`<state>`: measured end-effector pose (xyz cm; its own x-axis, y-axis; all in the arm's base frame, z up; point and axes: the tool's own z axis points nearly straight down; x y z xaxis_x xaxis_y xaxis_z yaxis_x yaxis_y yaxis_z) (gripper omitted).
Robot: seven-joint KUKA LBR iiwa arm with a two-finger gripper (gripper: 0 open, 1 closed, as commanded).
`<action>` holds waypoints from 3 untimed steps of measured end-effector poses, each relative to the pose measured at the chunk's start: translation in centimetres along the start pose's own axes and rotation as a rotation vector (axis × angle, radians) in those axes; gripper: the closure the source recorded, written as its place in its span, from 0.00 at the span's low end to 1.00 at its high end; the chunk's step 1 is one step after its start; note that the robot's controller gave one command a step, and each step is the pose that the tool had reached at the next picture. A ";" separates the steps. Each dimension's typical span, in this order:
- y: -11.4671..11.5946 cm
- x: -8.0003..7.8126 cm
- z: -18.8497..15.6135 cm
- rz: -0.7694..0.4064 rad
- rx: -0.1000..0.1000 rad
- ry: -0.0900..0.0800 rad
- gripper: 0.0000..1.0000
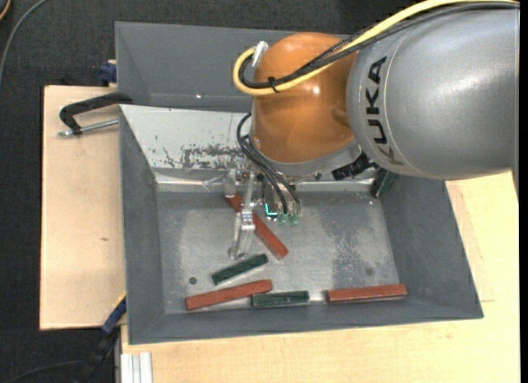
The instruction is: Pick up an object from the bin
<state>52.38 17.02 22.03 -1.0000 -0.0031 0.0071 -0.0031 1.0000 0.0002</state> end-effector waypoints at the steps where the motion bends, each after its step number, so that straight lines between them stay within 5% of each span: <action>1: -10.1 -1.0 15.2 -0.053 0.000 -0.007 0.00; 3: -9.8 -1.3 14.9 -0.052 -0.002 -0.012 0.00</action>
Offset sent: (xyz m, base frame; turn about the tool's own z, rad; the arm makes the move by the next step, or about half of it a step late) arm 0.0089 -0.0987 -0.1503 -0.0585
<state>53.58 7.21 7.12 -0.9985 -0.0548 -0.0046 -0.0549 0.9985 0.0024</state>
